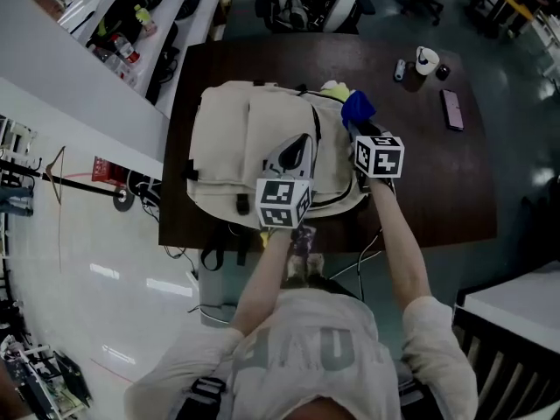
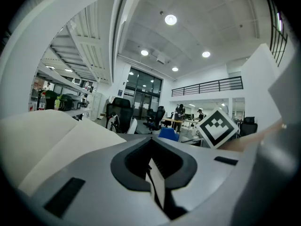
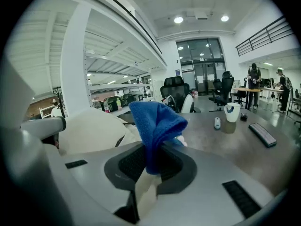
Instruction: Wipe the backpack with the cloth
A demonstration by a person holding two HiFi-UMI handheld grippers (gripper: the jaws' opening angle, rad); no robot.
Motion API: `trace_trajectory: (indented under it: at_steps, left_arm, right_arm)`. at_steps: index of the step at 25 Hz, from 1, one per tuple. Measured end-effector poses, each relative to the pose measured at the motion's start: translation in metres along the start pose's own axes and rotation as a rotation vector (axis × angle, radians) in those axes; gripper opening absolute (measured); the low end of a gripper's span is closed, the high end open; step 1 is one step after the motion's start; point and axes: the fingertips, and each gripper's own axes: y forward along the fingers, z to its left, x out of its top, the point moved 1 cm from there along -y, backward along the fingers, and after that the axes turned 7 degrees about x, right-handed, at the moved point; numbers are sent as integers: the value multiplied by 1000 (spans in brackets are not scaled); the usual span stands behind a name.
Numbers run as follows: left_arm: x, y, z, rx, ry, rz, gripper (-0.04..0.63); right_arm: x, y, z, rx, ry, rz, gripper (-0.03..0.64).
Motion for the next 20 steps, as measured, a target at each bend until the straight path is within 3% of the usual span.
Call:
trace_trajectory:
  at_steps: [20]
  left_arm:
    - [-11, -77, -7, -105, -30, -8, -2]
  right_arm:
    - [-86, -95, 73, -94, 131, -2, 43]
